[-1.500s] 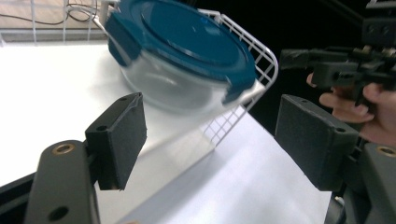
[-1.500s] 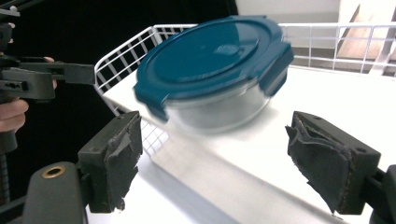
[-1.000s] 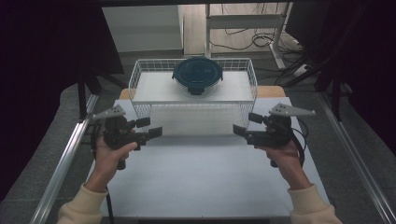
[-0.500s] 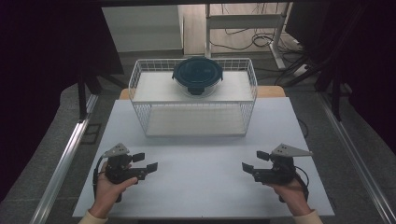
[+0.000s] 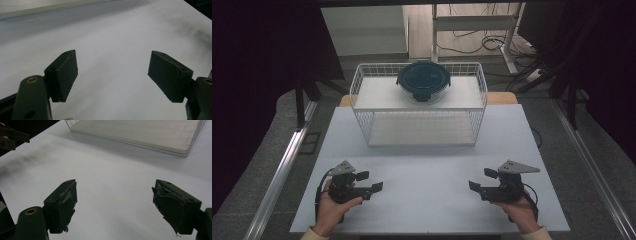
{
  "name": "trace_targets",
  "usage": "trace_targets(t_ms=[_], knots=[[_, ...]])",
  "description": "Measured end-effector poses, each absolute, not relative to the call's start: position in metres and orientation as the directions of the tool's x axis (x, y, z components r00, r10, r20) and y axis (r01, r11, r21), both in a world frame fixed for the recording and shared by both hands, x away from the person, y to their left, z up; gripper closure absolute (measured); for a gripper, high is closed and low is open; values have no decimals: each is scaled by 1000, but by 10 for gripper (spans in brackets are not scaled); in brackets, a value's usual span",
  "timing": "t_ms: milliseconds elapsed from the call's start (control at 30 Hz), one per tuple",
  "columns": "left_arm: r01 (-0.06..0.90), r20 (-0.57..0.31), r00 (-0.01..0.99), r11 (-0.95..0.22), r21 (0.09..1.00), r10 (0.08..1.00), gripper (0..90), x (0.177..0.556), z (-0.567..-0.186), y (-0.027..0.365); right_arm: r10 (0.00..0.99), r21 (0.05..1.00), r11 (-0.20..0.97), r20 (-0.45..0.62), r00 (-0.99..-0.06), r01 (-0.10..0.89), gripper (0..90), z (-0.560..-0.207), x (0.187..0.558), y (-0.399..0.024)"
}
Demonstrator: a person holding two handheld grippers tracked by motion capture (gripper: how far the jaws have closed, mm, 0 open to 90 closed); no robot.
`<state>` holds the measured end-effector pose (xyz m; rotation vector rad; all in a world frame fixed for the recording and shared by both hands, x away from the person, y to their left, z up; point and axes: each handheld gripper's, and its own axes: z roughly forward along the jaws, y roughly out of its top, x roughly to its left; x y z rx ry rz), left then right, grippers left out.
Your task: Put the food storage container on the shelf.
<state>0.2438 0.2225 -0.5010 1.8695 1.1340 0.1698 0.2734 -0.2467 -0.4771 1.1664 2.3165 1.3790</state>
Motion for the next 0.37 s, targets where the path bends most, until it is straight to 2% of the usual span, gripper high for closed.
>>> trace_targets(t_ms=[367], knots=[[634, -312, 564, -159, 756, 765, 233, 244, -502, 223, 717, 813, 257, 203, -667, 523, 195, -477, 274, -247]])
